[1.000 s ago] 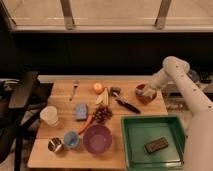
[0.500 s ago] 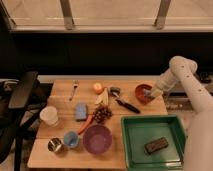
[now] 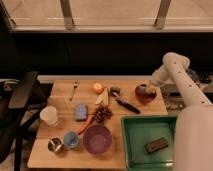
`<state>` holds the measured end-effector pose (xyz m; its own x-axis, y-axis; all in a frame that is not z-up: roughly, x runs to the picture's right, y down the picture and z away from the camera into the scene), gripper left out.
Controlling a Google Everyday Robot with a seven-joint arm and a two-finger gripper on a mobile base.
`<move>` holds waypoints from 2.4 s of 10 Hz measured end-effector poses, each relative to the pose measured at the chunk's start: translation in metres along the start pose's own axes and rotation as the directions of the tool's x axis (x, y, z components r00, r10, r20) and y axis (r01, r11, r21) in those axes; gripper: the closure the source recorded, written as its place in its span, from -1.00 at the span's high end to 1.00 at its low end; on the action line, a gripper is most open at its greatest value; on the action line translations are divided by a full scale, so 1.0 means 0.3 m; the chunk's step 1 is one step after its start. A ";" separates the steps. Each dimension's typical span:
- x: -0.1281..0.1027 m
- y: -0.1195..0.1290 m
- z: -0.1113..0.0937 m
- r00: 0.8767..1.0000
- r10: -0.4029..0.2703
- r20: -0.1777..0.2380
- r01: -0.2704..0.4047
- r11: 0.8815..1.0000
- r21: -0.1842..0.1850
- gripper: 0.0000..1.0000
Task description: Wipe red bowl with towel
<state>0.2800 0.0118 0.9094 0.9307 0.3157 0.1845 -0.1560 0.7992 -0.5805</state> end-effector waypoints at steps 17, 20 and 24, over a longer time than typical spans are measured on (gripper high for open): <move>0.017 0.004 -0.004 1.000 0.019 -0.002 -0.019 1.000 -0.011 -1.00; -0.093 0.009 0.041 0.999 -0.038 0.034 0.039 0.999 -0.023 -1.00; -0.048 0.146 0.021 0.998 -0.051 0.039 0.053 0.997 -0.061 -1.00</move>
<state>0.2576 0.0454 0.8862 0.9237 0.2949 0.2448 -0.0860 0.7820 -0.6173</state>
